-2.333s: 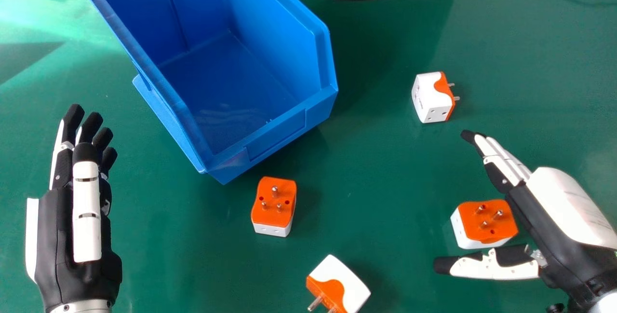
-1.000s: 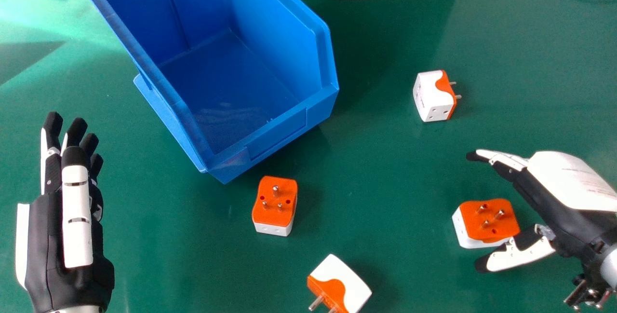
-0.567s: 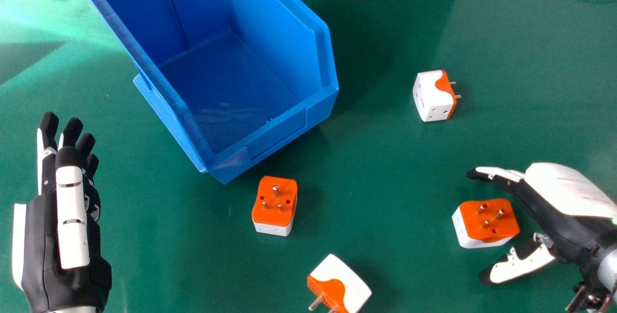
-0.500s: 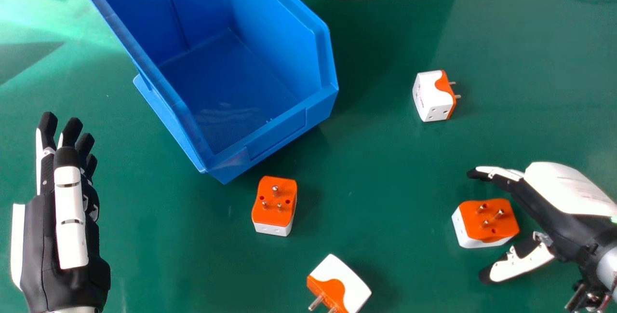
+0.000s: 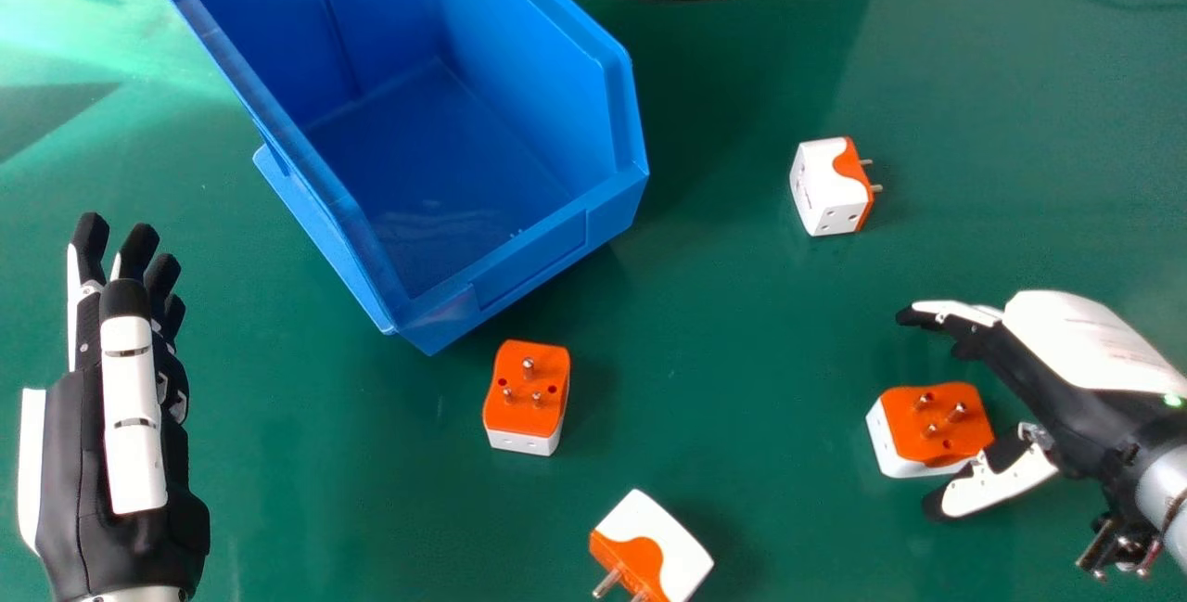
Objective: Pick all objects and put in blue box
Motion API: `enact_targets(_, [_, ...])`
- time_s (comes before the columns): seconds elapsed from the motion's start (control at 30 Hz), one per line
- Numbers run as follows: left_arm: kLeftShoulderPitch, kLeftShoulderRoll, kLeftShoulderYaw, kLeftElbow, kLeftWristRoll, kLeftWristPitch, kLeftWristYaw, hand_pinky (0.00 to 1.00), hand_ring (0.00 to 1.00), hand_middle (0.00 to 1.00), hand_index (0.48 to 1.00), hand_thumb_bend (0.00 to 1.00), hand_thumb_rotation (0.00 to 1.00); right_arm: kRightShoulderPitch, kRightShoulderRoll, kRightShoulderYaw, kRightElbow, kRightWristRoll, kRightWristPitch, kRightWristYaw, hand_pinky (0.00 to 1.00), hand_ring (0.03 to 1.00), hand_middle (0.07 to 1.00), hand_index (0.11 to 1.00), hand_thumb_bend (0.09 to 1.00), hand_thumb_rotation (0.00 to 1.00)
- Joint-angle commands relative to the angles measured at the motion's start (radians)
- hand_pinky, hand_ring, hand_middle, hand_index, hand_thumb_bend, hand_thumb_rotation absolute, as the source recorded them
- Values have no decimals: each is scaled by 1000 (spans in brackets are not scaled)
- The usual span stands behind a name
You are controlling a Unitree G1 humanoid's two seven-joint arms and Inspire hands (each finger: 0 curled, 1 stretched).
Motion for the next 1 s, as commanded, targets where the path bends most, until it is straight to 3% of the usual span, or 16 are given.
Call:
enact_targets(0.0, [3, 15, 7, -26, 1, -4, -4, 1000, 967, 972, 1000, 464, 924, -4, -21, 8, 31, -11, 24, -2, 810, 851, 859, 845, 747, 121])
enact_targets(0.13, [3, 19, 8, -23, 1, -11, -8, 1000, 969, 973, 1000, 469, 935, -20, -26, 27, 46, -23, 35, 0, 818, 852, 860, 845, 731, 126])
enact_targets(0.4, [10, 20, 3, -34, 6, -5, -2, 1000, 969, 971, 1000, 471, 945, -43, -47, 75, 66, -50, 42, -17, 811, 851, 860, 847, 721, 139])
enact_targets(0.57, [11, 23, 4, -35, 0, 3, -3, 1000, 971, 972, 1000, 466, 955, -46, -70, 104, 74, -77, 17, -33, 792, 840, 851, 839, 730, 144])
enact_targets(0.8, [10, 27, 8, -34, 7, 2, 3, 1000, 973, 969, 1000, 464, 976, -15, -111, 130, 19, -99, 15, -7, 769, 830, 841, 825, 744, 147])
enact_targets(0.97, [1, 36, 14, -17, -1, -16, -13, 1000, 971, 967, 1000, 460, 988, 29, -143, 123, -38, -121, 17, -13, 760, 820, 832, 814, 760, 144])
